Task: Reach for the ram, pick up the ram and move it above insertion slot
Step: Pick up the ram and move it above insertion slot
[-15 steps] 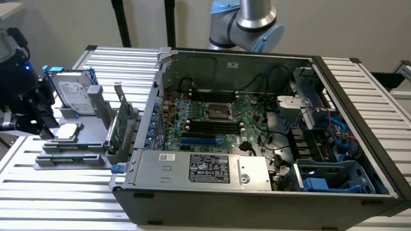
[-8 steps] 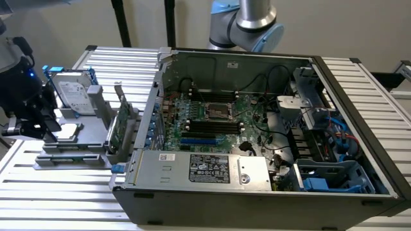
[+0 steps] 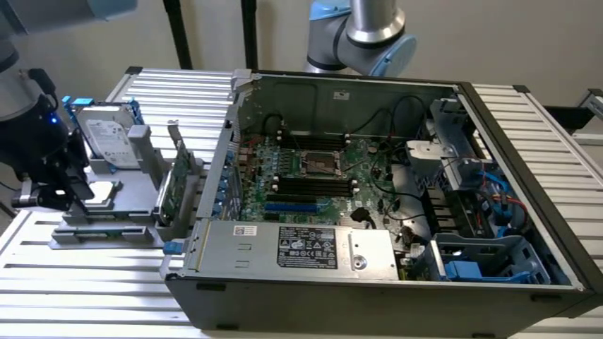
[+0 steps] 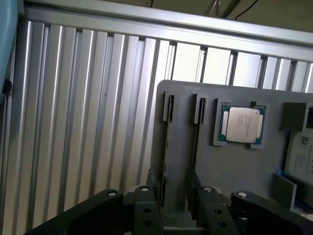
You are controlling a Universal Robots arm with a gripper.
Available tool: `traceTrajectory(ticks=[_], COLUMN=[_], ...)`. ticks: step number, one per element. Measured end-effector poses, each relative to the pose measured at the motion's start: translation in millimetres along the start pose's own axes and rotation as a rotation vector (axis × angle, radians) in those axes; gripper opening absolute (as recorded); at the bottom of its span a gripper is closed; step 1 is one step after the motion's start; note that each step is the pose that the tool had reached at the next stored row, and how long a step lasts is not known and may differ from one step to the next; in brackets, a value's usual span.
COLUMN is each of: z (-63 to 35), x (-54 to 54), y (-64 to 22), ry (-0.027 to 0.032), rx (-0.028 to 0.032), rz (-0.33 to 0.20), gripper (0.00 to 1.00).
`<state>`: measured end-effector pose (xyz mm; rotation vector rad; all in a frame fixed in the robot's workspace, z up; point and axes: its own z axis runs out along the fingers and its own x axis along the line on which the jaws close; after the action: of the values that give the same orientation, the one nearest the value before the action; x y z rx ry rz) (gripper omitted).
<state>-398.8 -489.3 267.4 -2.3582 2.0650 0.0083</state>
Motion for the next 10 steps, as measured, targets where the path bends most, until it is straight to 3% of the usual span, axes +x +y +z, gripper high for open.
traceTrajectory(ticks=[10], z=[18.3], x=[0.1], y=[-0.1], ry=[0.0], rx=[0.0], rz=[0.0], gripper=[0.36])
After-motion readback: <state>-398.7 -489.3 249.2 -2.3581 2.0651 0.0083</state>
